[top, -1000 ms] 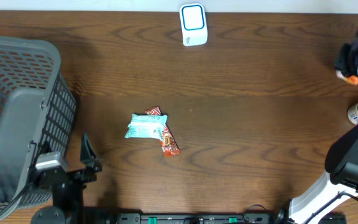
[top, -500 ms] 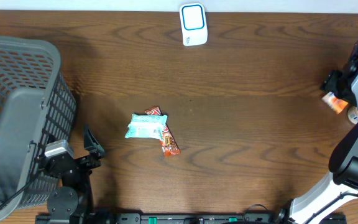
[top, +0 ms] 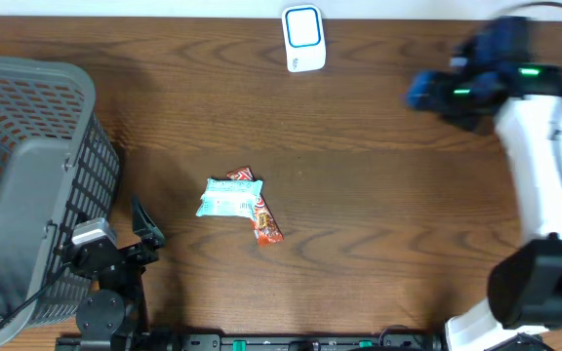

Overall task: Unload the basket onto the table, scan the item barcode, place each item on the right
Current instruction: 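Carry the orange box right and drop it near the bottle, then move the right gripper over the tissue pack and Top bar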

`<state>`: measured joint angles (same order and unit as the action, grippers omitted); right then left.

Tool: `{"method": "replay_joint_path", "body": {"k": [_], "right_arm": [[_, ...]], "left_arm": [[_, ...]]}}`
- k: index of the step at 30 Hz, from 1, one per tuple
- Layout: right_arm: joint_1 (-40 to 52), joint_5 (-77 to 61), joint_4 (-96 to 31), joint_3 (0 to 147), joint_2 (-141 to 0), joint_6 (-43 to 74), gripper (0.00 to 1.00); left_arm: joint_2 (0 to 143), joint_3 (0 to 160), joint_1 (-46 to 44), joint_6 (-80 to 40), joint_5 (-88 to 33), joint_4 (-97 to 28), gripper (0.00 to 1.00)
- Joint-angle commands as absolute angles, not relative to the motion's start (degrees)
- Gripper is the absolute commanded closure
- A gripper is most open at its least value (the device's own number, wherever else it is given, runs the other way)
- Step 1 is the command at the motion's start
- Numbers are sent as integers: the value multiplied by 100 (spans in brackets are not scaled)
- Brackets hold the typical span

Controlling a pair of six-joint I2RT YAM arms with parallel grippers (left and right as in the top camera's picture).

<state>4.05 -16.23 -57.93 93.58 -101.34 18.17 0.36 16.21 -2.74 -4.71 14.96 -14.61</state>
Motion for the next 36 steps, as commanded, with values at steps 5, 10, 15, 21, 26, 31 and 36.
{"method": "replay_joint_path", "body": {"k": [5, 10, 15, 21, 26, 31, 36], "right_arm": [[2539, -1555, -5238, 9332, -10412, 2145, 1], [2991, -2620, -4737, 9332, -10844, 2204, 1], [2967, -3673, -4366, 9332, -11518, 1940, 1], [2967, -4215, -3981, 9332, -12226, 1765, 1], [2991, -4235, -3999, 9332, -12473, 1704, 1], [3046, -4235, -4003, 9330, -12641, 1704, 5], [3236, -4211, -3942, 9330, -12862, 1712, 15]], "left_arm": [[23, 1608, -294, -523, 1551, -1472, 15], [23, 1608, -294, -523, 1551, -1769, 15], [23, 1608, -294, -523, 1551, -2480, 15], [23, 1608, -294, -523, 1551, -3907, 15], [23, 1608, -294, -523, 1551, -5144, 15], [23, 1608, -294, -523, 1551, -5378, 15], [23, 1608, -294, -521, 1551, -5378, 15]]}}
